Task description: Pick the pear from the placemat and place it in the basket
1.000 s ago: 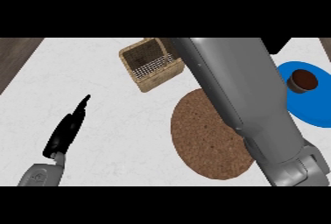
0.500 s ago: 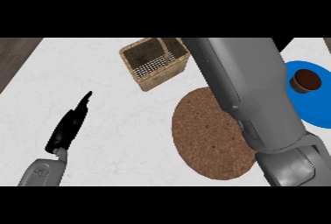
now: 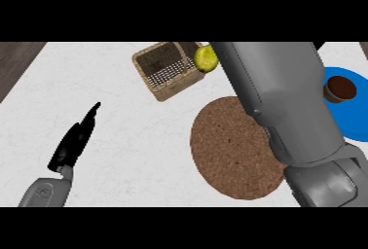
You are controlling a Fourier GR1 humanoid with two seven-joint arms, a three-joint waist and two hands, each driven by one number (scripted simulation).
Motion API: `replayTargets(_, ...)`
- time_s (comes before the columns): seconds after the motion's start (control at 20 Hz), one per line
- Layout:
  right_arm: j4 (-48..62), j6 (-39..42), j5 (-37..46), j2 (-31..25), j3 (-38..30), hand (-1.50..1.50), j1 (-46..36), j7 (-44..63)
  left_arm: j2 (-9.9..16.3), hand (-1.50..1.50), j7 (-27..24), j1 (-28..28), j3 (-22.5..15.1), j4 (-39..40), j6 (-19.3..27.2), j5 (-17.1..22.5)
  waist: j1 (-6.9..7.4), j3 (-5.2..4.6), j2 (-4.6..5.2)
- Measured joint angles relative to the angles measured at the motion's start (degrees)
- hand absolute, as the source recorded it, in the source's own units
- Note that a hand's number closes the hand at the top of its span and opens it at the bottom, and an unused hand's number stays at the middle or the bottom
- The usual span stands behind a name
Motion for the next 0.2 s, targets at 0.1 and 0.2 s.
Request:
replayTargets(0.1,-1.22,-1.22,2.47,0.01,-1.35,-1.50,-0.17,-0.04,0.39,0.00,-0.15,0.22,0.51,0.26,-0.01,0.15,-0.73,0.02,-0.22)
replayTargets(0.2,-2.92,-1.98,4.85,0.05,-3.25,-1.50,-0.39,-0.06,0.52,0.00,-0.05,0.52,0.95,0.46,0.17,0.30,-1.68,0.07,-0.58)
